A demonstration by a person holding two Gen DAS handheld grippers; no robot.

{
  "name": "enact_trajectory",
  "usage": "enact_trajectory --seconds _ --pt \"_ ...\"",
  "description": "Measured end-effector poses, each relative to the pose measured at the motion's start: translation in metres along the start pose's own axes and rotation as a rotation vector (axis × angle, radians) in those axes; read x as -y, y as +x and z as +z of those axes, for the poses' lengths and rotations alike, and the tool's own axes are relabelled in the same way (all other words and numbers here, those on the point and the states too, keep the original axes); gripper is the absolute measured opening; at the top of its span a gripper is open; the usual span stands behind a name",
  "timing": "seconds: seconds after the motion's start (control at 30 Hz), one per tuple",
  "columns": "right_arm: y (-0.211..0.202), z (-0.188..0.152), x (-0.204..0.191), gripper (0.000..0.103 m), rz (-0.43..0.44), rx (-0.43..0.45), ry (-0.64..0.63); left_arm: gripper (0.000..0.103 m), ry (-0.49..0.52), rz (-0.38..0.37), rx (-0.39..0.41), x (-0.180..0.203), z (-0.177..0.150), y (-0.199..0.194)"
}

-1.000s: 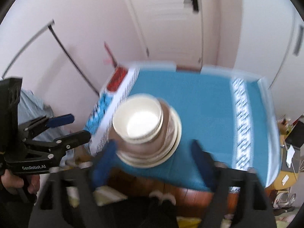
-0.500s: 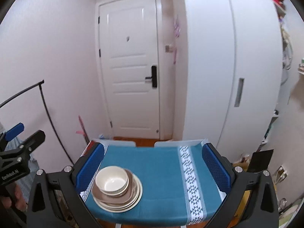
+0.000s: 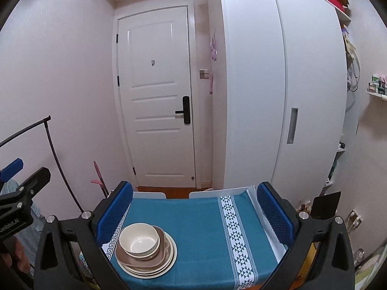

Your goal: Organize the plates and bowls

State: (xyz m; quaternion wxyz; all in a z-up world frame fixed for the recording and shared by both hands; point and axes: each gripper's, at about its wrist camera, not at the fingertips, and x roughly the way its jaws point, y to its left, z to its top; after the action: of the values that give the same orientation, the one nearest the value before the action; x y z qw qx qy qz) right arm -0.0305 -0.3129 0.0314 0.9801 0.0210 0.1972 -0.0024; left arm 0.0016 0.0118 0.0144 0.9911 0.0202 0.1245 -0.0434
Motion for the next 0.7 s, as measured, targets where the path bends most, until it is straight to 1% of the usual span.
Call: enact_trajectory --seconds 0.7 --pt "0.0003 0.0044 -0.0025 0.102 -0.015 0.003 -0.002 0.103 0.007 0.020 0.019 0.0057 0.0030 -0.0059"
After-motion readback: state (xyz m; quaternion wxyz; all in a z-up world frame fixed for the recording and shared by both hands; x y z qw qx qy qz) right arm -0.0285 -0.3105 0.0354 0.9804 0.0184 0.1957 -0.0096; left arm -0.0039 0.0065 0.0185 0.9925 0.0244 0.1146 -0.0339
